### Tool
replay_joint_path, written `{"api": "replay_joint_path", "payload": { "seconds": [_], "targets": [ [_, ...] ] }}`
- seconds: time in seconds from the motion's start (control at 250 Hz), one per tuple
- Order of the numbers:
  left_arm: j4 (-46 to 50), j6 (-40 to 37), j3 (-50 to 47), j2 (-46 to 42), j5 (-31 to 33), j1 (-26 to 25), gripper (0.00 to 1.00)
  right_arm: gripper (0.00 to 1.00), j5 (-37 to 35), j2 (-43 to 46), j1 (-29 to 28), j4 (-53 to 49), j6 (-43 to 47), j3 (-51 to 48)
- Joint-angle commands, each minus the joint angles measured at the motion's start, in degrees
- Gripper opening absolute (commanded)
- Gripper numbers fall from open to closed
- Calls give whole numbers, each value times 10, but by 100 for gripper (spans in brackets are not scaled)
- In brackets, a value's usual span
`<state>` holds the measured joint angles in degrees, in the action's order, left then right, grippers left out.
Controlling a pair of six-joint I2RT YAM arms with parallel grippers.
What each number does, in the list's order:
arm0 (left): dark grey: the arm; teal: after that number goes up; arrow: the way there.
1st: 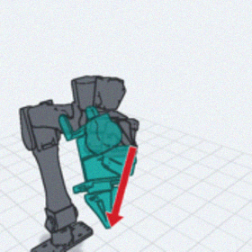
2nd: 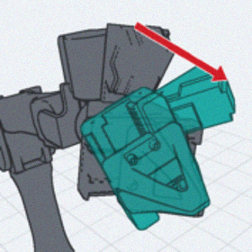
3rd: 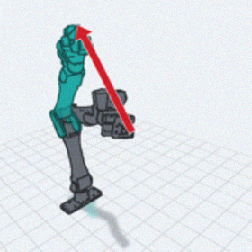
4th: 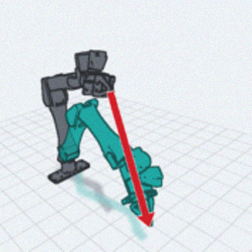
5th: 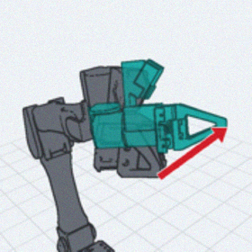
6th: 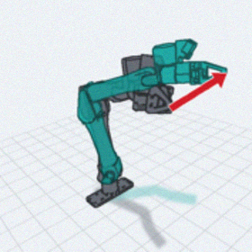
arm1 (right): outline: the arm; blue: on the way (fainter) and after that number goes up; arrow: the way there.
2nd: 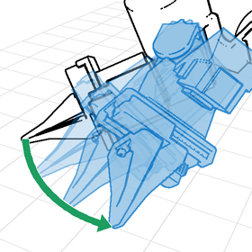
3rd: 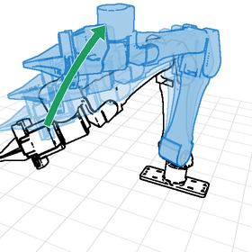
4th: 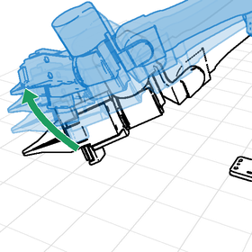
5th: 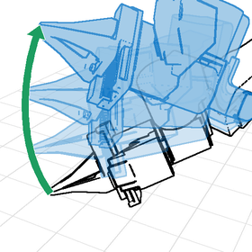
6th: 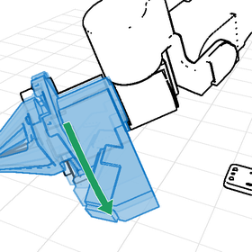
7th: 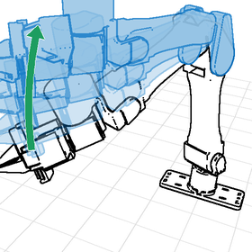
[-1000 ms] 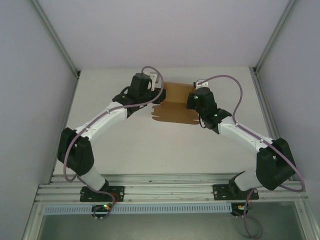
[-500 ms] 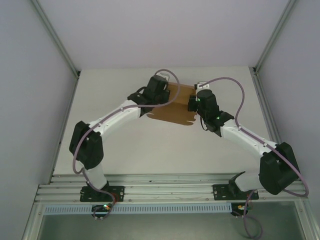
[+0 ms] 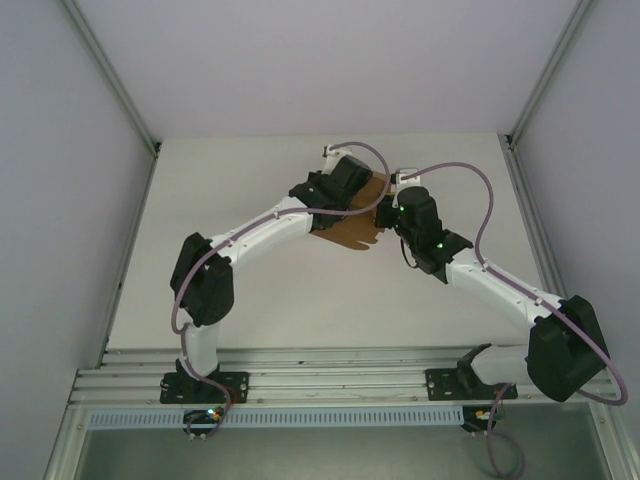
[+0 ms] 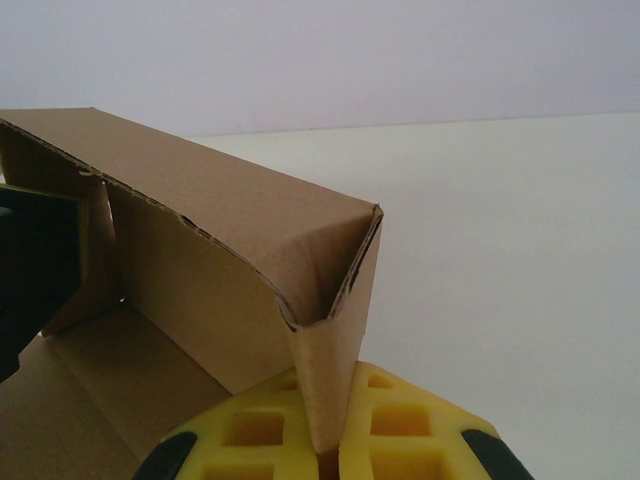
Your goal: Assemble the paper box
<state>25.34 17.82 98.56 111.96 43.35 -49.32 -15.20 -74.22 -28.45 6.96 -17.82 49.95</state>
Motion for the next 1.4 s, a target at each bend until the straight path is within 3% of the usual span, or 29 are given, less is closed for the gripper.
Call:
{"api": "replay_joint_path", "payload": {
  "seconds": [0.0,0.048,0.172,0.252,0.395,0.735,1.114,1.262,1.398],
  "targets": [
    [27,-3,-7,14,99,59,17,0,16,39,-4,0,2,7],
    [17,-11,-11,6,53,58,22,0,17,38,-4,2,-1,6],
    [-39,-30,-63,-47,-138,56,32,0,18,31,-4,-6,0,12],
    [-72,-23,-99,-87,-217,55,39,0,15,25,-4,-14,-2,18],
    [-90,-12,-135,-138,-223,51,46,0,6,12,-3,-27,-9,27],
    [-69,-13,-141,-163,-289,51,100,0,-10,-37,-3,-87,-22,73],
    [-36,12,-208,-258,-270,80,100,0,12,-110,19,-308,-151,116],
    [-35,31,-236,-281,-302,113,100,1,27,-144,19,-339,-180,108],
    [-30,45,-256,-285,-309,124,100,2,49,-196,17,-428,-230,152]
  ]
}}
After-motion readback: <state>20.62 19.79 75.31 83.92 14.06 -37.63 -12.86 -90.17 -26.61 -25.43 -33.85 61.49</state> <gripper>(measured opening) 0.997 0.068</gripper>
